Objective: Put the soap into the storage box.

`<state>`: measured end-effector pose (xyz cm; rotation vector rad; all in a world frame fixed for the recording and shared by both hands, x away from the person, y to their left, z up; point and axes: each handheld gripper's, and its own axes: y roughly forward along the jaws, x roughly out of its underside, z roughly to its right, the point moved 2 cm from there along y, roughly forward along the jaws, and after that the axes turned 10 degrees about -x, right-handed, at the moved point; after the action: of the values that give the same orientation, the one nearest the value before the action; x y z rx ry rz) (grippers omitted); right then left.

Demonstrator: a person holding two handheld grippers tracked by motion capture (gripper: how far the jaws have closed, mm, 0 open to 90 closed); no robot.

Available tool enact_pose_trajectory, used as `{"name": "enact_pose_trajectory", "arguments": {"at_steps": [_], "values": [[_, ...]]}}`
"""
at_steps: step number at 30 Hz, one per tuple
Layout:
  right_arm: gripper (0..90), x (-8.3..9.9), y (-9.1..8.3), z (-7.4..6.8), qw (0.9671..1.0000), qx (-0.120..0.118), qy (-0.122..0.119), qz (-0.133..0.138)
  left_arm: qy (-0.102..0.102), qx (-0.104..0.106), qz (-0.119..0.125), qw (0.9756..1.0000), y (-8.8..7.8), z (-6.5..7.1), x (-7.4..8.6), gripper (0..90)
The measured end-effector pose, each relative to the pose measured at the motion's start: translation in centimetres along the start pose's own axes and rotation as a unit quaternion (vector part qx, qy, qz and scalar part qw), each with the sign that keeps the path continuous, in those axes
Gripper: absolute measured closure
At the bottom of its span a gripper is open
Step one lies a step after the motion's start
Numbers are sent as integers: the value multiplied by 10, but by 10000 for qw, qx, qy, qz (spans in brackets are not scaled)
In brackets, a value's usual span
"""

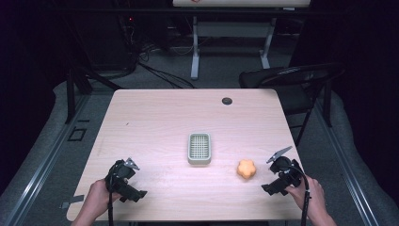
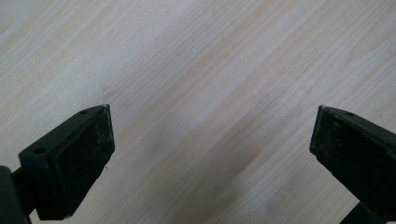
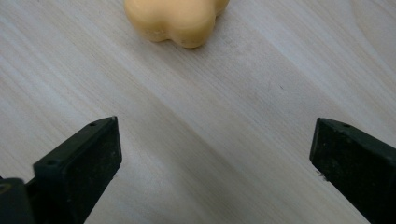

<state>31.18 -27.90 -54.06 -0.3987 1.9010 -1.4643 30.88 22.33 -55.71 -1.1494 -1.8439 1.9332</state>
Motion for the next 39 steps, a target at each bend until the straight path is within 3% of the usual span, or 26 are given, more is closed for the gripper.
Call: {"name": "enact_pose_trajectory", "arguments": {"at_steps": [8, 12, 22, 23, 30, 31, 33, 36, 39], "values": [[0, -3, -2, -4, 9999, -85, 12, 145, 3, 14, -3, 10000, 1, 0, -1, 1], [0, -6, 1, -4, 10000, -64, -38, -53, -1, 9, 30, 10000, 0, 0, 0, 1], [0, -13, 3, -9, 9999, -58, -69, -117, 11, 4, 16, 10000, 1, 0, -1, 1], [0, -13, 5, -10, 9999, -118, -43, -27, 10, 15, 6, 10000, 1, 0, -1, 1], [0, -23, 6, -14, 9994, -90, -289, -192, 22, 5, 7, 10000, 1, 1, -1, 1], [0, -24, 8, -15, 9996, -125, -253, -95, 21, 8, 5, 10000, 1, 0, -1, 1], [0, -27, 5, -15, 9991, -67, -427, -41, 15, 6, 3, 10000, 1, 0, -1, 1], [0, -32, 3, -15, 9983, 119, -560, 132, 13, 14, -6, 10000, 2, 0, -1, 1], [0, -36, 6, -13, 9985, 134, -525, 60, 25, 18, -12, 10000, 2, 1, -1, 1]]}}
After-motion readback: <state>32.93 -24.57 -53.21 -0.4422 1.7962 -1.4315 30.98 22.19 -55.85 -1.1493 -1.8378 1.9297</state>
